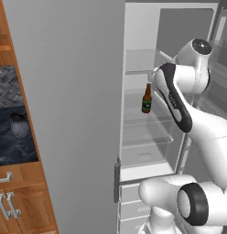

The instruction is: Move the apricot and beer from the top shelf to the second highest shelf to make space. Then, place the pitcher from the counter on the cleared top shelf.

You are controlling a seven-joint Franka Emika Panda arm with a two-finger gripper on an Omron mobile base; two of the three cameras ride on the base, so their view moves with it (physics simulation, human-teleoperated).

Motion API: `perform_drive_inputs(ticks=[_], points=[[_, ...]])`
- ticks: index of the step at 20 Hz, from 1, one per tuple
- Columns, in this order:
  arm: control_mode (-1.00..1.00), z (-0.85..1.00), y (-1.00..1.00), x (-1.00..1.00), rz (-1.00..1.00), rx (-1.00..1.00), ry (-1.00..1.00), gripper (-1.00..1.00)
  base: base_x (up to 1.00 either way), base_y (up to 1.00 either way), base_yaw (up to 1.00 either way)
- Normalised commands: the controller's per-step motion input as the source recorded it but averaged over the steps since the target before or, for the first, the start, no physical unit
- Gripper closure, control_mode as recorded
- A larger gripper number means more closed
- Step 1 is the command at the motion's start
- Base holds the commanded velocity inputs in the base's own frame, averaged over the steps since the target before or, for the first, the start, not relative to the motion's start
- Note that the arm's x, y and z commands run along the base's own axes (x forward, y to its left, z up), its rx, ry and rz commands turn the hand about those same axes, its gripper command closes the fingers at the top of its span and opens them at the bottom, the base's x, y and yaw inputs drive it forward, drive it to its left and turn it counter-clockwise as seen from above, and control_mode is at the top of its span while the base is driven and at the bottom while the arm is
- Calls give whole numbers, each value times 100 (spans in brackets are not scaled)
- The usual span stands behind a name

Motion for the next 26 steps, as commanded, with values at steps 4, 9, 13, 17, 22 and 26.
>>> perform_drive_inputs(ticks=[4,9,13,17,22,26], points=[[-100,-93,0,-41,3,0,1,100,0,0,0],[-100,-67,16,-7,-2,0,2,100,0,0,0],[-100,-61,23,0,-18,1,8,100,0,0,0],[-100,-41,2,0,-25,12,6,100,0,0,0],[-100,-46,0,0,-24,25,3,100,0,0,0],[-100,-40,0,0,-20,30,1,100,0,0,0]])
